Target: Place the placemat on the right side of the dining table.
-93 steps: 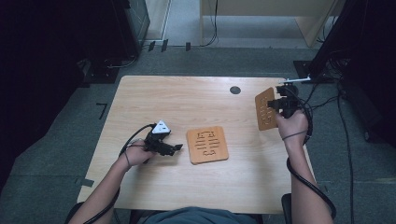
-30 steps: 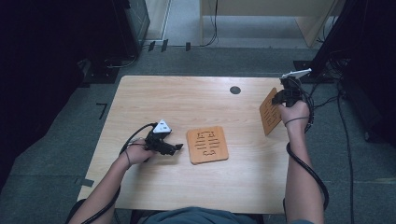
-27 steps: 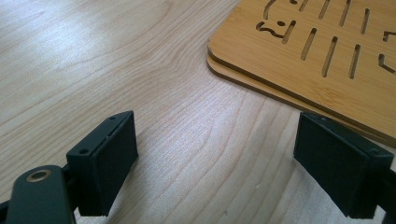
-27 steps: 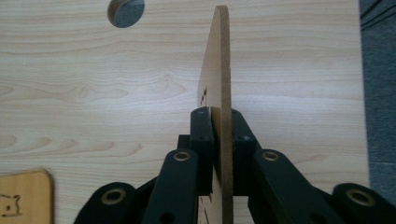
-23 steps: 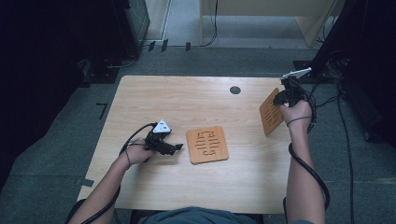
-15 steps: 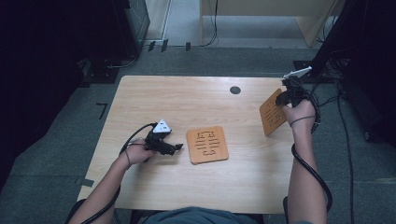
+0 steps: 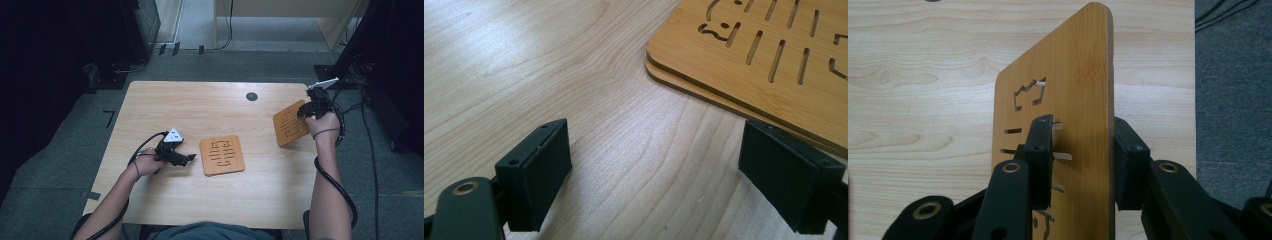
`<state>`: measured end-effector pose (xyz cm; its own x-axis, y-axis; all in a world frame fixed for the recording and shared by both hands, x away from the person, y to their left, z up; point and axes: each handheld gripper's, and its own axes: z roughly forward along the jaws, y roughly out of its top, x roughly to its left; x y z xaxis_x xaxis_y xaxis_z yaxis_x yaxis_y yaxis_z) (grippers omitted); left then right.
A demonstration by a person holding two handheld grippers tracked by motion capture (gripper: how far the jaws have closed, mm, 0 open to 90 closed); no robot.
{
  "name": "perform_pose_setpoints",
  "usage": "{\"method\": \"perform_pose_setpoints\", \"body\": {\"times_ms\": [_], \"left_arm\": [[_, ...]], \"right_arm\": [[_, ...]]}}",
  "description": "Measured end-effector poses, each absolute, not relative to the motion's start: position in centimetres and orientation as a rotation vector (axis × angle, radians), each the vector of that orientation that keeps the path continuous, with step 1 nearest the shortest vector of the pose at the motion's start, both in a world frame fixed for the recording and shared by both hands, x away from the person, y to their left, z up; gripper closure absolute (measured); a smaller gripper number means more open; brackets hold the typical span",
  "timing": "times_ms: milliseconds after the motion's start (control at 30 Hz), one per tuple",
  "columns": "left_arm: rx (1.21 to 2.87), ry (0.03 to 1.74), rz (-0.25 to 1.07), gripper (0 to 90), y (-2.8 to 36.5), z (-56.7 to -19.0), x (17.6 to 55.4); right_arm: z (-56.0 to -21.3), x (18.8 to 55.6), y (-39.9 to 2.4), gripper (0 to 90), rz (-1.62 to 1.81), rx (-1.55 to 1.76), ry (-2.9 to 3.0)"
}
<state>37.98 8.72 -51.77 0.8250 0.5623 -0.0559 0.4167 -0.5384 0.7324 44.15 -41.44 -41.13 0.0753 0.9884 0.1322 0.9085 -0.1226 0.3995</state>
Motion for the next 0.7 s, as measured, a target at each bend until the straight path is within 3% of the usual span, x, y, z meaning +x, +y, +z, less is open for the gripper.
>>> {"method": "perform_pose_setpoints", "body": {"times_ms": [700], "left_arm": [[2.211,0.715,0.233,12.6,8.7,-51.8,38.0]], "right_arm": [[-43.3,44.5,-41.6,59.1,0.595,2.206,1.928]]}}
